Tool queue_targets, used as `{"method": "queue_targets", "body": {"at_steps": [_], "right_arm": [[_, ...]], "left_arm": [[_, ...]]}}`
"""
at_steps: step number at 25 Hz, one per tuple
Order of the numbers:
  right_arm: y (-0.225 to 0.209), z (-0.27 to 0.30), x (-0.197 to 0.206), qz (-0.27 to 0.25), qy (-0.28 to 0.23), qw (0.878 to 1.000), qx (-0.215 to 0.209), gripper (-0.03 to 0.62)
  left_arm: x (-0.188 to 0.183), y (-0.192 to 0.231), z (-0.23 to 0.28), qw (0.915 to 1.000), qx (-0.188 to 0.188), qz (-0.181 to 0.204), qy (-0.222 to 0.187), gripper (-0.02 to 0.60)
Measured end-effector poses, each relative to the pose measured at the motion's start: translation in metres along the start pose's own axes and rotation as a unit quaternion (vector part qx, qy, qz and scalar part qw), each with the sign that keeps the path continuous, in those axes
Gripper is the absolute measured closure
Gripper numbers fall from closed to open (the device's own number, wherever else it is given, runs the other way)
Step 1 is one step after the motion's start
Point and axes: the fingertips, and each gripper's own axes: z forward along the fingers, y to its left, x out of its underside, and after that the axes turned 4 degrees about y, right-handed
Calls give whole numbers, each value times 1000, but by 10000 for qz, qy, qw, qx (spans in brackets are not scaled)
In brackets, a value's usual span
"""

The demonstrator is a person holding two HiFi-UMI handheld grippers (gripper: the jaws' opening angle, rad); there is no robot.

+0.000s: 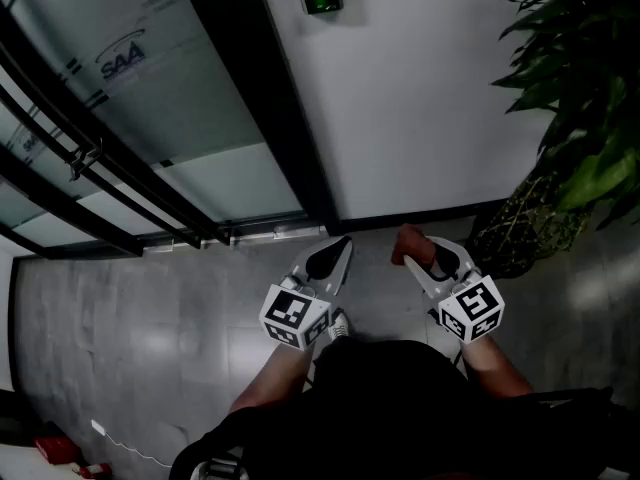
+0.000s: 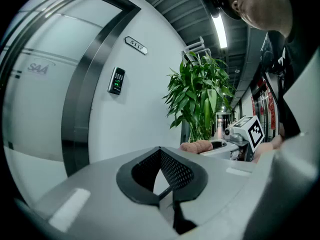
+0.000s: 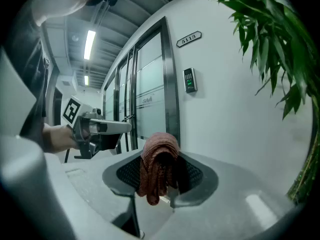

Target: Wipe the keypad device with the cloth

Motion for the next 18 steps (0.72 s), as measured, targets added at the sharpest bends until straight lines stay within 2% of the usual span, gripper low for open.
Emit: {"method": "queue_targets", "body": {"at_steps": [8,18], "right_arm": [[2,26,-3,18,68,10000,-20,445],[8,95,-23,46,96,9998,165,445]], "left_arm": [[-3,25,1,10000,8,-58,-10,566],[-12,93,4,9996,277,-12,-2,566]]}}
